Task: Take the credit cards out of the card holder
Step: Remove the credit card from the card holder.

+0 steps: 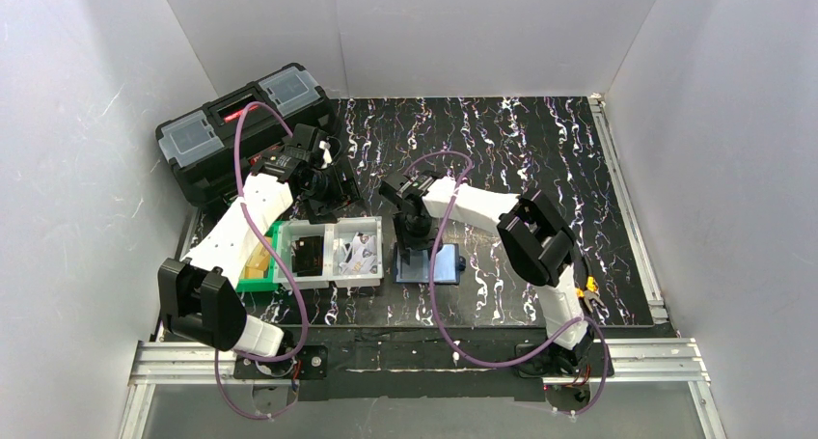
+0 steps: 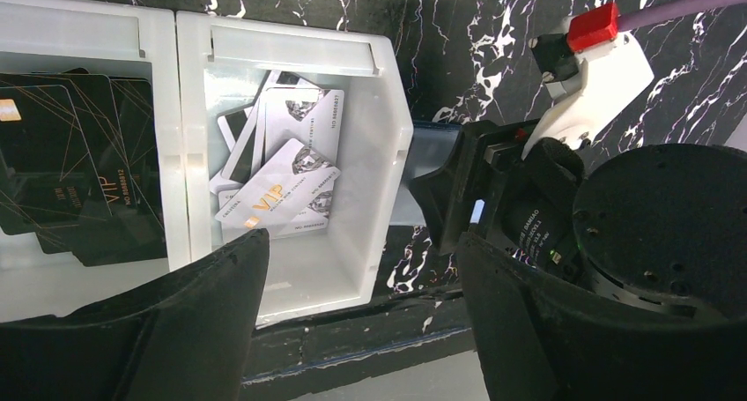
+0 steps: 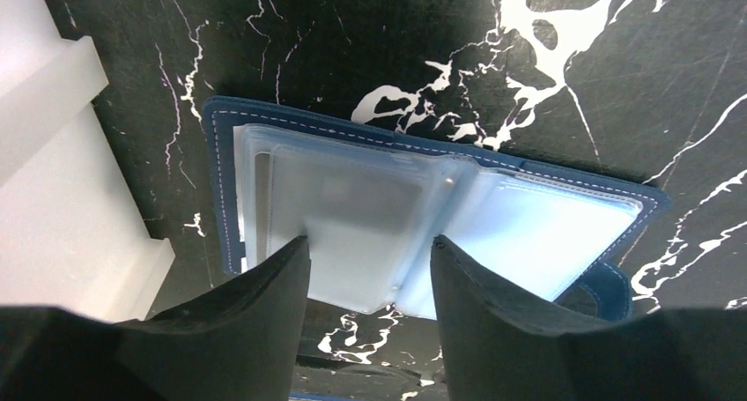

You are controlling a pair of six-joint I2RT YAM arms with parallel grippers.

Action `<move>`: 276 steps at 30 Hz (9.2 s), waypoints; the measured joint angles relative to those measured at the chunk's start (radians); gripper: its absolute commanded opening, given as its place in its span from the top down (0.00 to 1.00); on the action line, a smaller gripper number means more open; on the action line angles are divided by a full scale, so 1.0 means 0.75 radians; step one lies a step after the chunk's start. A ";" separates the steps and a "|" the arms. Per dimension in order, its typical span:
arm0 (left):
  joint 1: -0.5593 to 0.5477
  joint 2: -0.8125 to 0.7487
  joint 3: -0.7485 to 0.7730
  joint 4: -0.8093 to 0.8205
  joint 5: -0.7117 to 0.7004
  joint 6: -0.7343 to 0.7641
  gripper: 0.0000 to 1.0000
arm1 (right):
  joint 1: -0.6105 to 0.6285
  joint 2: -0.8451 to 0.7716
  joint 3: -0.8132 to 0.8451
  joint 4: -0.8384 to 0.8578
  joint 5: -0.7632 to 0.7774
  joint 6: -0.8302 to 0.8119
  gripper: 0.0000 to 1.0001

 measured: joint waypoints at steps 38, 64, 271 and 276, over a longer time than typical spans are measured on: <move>-0.511 0.512 0.126 0.099 0.065 -0.053 0.54 | -0.337 -0.275 -0.604 0.518 -0.569 -0.063 0.96; -0.553 0.664 0.111 0.260 0.181 -0.057 0.97 | -0.369 -0.290 -0.601 0.487 -0.550 -0.113 0.94; -0.554 0.802 0.136 0.246 0.225 -0.381 1.00 | -0.688 -0.588 -1.255 1.219 -0.948 0.185 0.93; -0.553 0.802 0.135 0.244 0.223 -0.383 1.00 | -0.688 -0.588 -1.255 1.213 -0.940 0.184 0.96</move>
